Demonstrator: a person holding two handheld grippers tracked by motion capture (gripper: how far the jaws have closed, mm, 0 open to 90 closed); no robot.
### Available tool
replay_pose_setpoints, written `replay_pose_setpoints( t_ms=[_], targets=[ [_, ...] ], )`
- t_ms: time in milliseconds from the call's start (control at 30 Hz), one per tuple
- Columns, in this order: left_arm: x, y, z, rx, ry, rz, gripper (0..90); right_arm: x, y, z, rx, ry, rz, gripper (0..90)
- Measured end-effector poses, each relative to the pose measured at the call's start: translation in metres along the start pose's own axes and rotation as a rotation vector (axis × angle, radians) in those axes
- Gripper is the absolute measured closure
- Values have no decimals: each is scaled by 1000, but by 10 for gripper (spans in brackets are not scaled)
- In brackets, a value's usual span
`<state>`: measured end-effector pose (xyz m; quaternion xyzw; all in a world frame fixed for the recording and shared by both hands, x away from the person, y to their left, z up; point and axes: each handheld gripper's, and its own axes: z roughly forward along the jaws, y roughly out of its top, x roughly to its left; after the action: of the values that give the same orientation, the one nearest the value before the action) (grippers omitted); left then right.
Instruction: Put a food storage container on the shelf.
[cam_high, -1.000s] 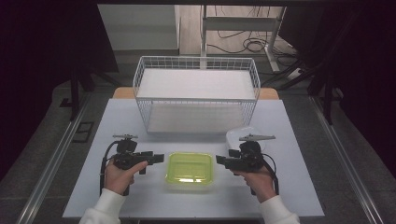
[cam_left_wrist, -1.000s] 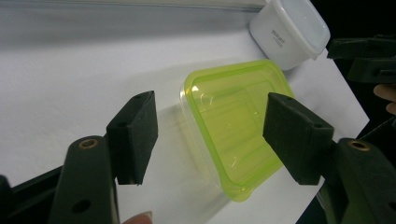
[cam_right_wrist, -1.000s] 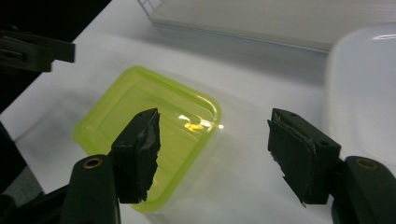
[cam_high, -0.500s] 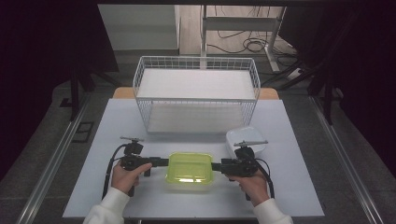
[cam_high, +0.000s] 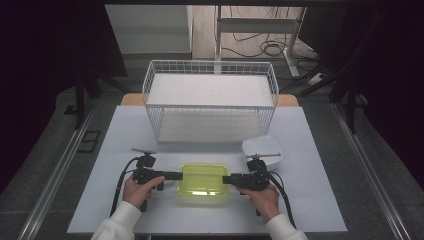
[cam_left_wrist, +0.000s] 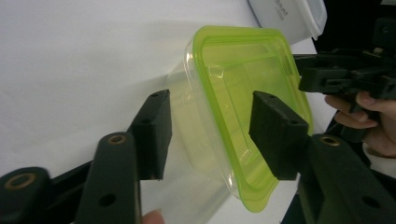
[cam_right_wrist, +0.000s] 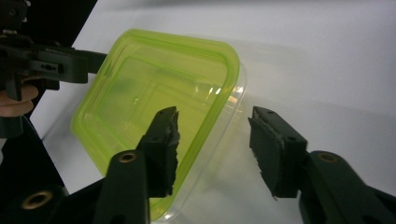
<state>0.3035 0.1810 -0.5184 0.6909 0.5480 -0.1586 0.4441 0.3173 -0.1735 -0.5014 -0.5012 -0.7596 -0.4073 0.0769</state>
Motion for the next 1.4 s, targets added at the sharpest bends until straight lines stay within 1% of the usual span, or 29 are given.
replay_pose_setpoints(
  t_ms=[67,133,267,300,333,367,400,433,500,633,700,833,900,933,1033,1100,1167,1233,1267,1400],
  targets=[
    [-1,-1,2,10,-4,5,520,-2,0,1,-3,12,14,562],
    [-1,-1,5,20,-11,6,550,-3,0,2,-3,35,35,598],
    [0,-3,12,48,-49,-10,639,-4,-2,6,22,71,60,664],
    [0,-4,13,55,-39,-9,654,-4,-2,7,27,76,67,678],
    [0,-4,13,52,-30,-22,666,-3,-3,8,28,68,72,683],
    [0,-4,13,50,-29,-32,694,-4,-3,8,25,71,85,702],
    [1,-4,12,46,-38,-43,714,-5,-4,7,20,80,105,719],
    [0,-4,12,45,-38,-47,726,-7,-4,7,12,90,126,729],
    [-4,-5,11,46,-23,-40,735,-7,-5,6,6,98,145,742],
    [-9,-6,8,26,-26,-34,759,-5,-5,1,-6,100,155,768],
    [-11,-6,7,18,-26,-26,769,-4,-6,-1,-12,98,152,775],
    [-15,-7,4,13,-19,-6,784,-2,-7,-5,-23,88,124,784],
    [-17,-7,2,5,-21,-3,788,0,-7,-6,-30,86,110,787],
    [-19,-7,0,-2,-21,5,788,1,-6,-7,-33,87,104,788],
    [-27,-7,-2,-27,11,40,794,5,-4,-12,-53,84,70,791],
    [-32,-6,-3,-35,7,58,796,7,-3,-15,-69,75,45,792],
    [-35,-6,-5,-46,0,67,795,8,-2,-20,-79,79,30,791],
    [-38,-6,-7,-55,4,81,795,9,-1,-23,-87,77,16,792],
    [-40,-6,-7,-64,5,82,796,11,0,-24,-95,75,1,792],
    [-47,-4,-12,-82,17,113,796,14,2,-28,-112,82,-14,792]
  ],
)
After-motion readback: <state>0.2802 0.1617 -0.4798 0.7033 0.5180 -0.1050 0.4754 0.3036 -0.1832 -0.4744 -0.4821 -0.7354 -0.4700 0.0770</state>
